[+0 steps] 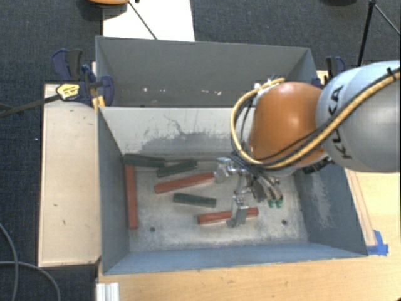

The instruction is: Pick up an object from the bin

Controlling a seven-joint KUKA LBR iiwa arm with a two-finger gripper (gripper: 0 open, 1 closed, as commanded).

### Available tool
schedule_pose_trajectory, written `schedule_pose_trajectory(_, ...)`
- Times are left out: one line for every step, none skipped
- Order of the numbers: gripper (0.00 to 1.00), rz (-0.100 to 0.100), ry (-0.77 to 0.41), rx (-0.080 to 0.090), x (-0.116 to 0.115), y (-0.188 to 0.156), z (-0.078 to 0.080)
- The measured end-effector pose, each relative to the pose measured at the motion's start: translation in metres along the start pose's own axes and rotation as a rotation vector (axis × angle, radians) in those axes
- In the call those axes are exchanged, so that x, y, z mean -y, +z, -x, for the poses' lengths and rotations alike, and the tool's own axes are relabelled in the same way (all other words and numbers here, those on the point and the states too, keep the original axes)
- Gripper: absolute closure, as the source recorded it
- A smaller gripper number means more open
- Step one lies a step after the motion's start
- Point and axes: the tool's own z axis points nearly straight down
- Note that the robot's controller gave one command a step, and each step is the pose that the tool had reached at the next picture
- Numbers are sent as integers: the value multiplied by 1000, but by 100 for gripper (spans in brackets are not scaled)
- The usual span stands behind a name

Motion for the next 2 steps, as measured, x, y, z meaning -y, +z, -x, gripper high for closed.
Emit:
schedule_pose_trajectory(0, 0, -132, -3, 24, 61, 2)
schedule_pose_trajectory(100, 1, -118, -8, 14, 107, -28)
